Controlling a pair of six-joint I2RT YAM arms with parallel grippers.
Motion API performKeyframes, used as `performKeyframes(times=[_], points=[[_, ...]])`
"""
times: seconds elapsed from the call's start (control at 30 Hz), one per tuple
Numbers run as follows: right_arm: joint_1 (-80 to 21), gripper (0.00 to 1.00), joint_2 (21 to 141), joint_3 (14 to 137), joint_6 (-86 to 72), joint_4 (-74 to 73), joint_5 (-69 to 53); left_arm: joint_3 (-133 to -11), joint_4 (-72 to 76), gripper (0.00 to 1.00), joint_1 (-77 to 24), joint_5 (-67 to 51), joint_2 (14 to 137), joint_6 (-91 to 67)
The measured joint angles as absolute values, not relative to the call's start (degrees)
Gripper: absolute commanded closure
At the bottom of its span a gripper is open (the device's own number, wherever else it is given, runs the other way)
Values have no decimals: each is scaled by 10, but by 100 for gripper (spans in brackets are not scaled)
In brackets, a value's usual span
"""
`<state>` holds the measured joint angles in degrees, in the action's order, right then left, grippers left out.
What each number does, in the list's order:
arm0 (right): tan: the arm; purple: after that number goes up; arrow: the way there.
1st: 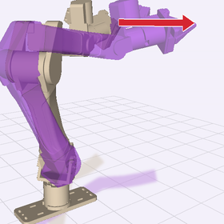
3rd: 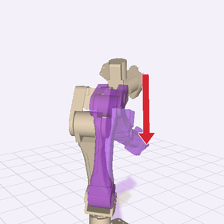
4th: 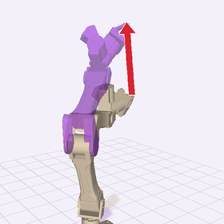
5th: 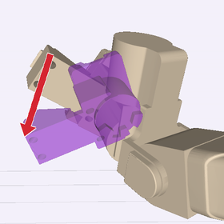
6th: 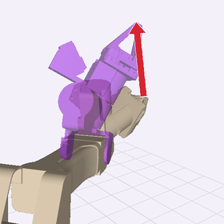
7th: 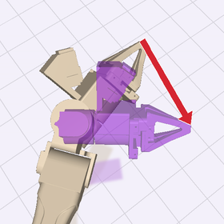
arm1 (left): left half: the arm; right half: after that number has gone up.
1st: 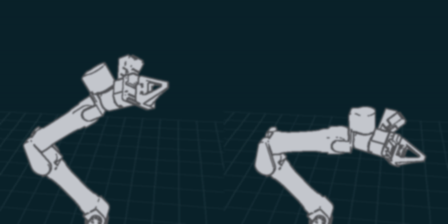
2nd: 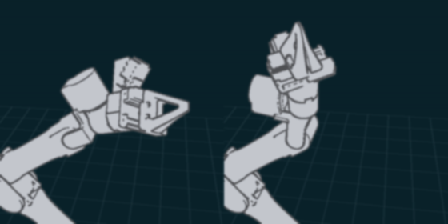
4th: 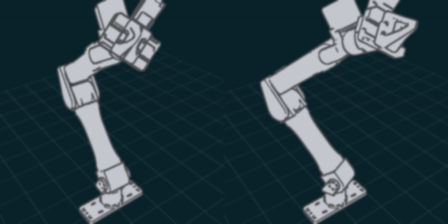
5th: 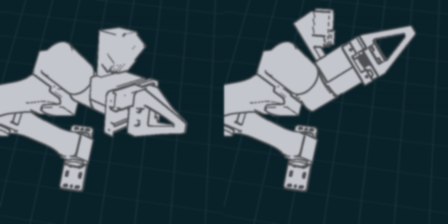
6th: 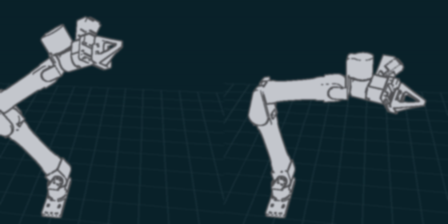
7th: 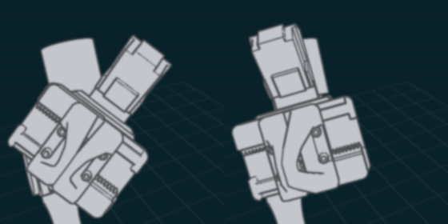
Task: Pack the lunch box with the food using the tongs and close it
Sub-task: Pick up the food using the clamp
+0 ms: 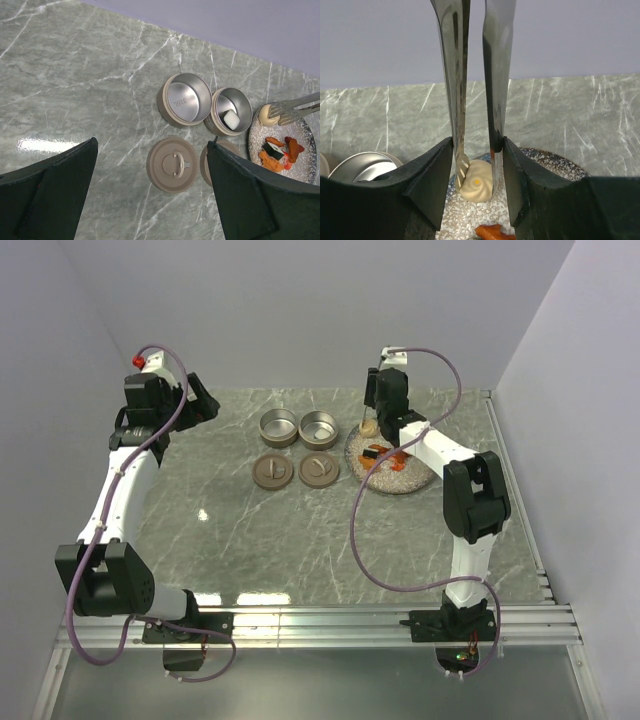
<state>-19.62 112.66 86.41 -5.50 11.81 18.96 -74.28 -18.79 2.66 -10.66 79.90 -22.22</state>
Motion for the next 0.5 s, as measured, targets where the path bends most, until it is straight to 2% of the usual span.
performKeyframes(times=[0.17, 0.2, 0.27, 0.37, 0.5], points=[[-196, 50, 1123, 837, -62, 157, 195, -750, -192, 3, 25, -106, 804, -222], [-196, 58, 1123, 835, -63, 163, 197, -750, -194, 3, 25, -106, 805, -222], [-197, 64, 1123, 832, -66, 169, 201, -750, -198, 4, 22, -105, 805, -222], [-198, 80, 1123, 832, -68, 170, 204, -750, -204, 3, 17, -103, 805, -222], [-200, 83, 1123, 832, -68, 167, 207, -750, -209, 4, 14, -100, 805, -222]])
